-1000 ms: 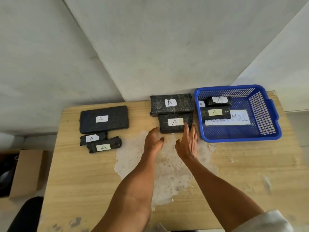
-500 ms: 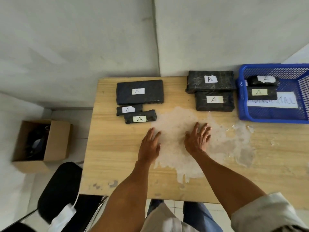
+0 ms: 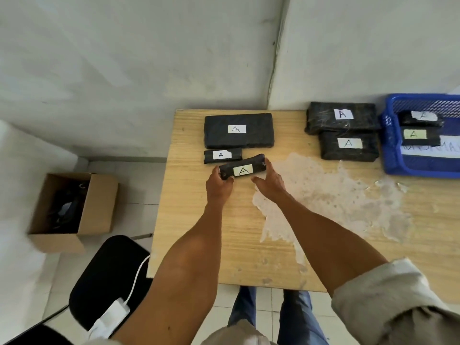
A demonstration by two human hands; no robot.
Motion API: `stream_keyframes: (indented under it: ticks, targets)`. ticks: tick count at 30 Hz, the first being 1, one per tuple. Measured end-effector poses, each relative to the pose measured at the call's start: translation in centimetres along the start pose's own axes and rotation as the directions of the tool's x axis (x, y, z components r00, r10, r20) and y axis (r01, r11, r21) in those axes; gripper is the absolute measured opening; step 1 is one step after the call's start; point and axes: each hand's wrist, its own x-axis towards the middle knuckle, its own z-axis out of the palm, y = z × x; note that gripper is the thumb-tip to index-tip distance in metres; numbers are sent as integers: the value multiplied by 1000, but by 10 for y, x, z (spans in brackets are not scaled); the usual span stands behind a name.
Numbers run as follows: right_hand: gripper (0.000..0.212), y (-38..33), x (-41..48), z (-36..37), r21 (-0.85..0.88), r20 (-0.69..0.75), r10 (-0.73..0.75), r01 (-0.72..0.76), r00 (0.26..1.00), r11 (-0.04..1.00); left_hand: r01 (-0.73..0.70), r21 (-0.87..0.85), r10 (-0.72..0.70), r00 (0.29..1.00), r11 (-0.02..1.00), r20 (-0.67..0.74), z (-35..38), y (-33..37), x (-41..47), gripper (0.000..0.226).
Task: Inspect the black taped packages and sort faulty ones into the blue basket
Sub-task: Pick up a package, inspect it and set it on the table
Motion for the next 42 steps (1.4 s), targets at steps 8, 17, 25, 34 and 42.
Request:
stream_keyframes:
  ticks: [8,17,25,34,42]
  targets:
    - [59,-12,-35,-29,196,-230,134,-89,964,977,72,-228,-98,989,971,-106,-9,20,-27,28]
    - [35,-26,-47,-132,458,-409,163,47,898,888,-19,-540,9,1000,842,-21,-11,122,-55,52]
    - [28,-31,-73,-223,481,-520,101,193,848,855,-264,-451,231,965,853,-128,3,202,-90,49]
    - [39,-16,-98,-261,385,-554,-12,270,832,883,-194,-560,149,981,806,-127,20,243,-113,44]
    - [48,-6,-113,-273,303,-554,-105,317,826,899,-234,-539,123,964,809,-234,23,266,-112,28]
